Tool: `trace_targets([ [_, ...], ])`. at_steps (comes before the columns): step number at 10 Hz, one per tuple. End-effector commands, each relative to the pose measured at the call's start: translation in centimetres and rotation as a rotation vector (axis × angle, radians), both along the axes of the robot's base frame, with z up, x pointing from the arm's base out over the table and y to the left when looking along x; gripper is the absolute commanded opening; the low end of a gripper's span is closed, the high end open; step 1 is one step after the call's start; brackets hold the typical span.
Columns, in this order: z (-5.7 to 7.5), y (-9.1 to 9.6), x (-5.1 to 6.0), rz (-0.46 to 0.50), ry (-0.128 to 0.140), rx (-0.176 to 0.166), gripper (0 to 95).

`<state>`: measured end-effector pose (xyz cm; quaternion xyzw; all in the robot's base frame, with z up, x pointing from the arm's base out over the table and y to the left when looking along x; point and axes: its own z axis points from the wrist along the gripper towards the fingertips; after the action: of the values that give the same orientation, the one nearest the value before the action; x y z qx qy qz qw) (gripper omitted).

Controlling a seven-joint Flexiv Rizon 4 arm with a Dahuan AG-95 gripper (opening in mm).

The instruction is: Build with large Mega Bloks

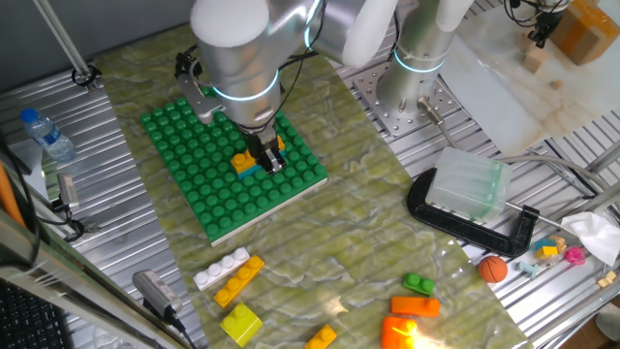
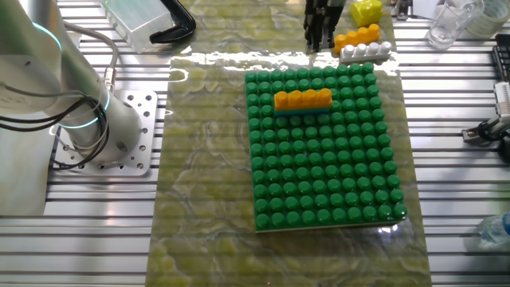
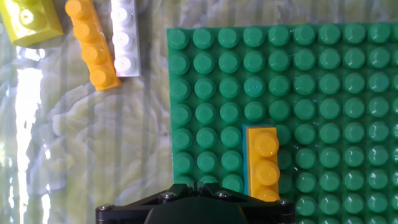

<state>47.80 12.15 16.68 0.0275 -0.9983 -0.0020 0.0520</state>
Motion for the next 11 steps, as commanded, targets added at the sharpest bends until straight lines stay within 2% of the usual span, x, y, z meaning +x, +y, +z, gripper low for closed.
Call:
trace_targets([
  [1,-0.5,0.5,1.1,-0.013,0.032,0.010,0.0],
  [2,-0.7,0.6,1.3,-0.015,0.032,0.009,0.0],
  [4,-1.8,0.9,2.0,-0.018,0.035,0.008,0.0],
  [7,-2.4,1.4,2.7,-0.001,0.042,0.010,0.0],
  [9,-2.7,1.9,3.3,0.013,0.028,0.005,0.0],
  [10,-2.9,2.1,3.6,0.013,0.002,0.004,0.0],
  [11,-3.1,2.4,3.9,0.005,-0.010,0.003,0.0],
])
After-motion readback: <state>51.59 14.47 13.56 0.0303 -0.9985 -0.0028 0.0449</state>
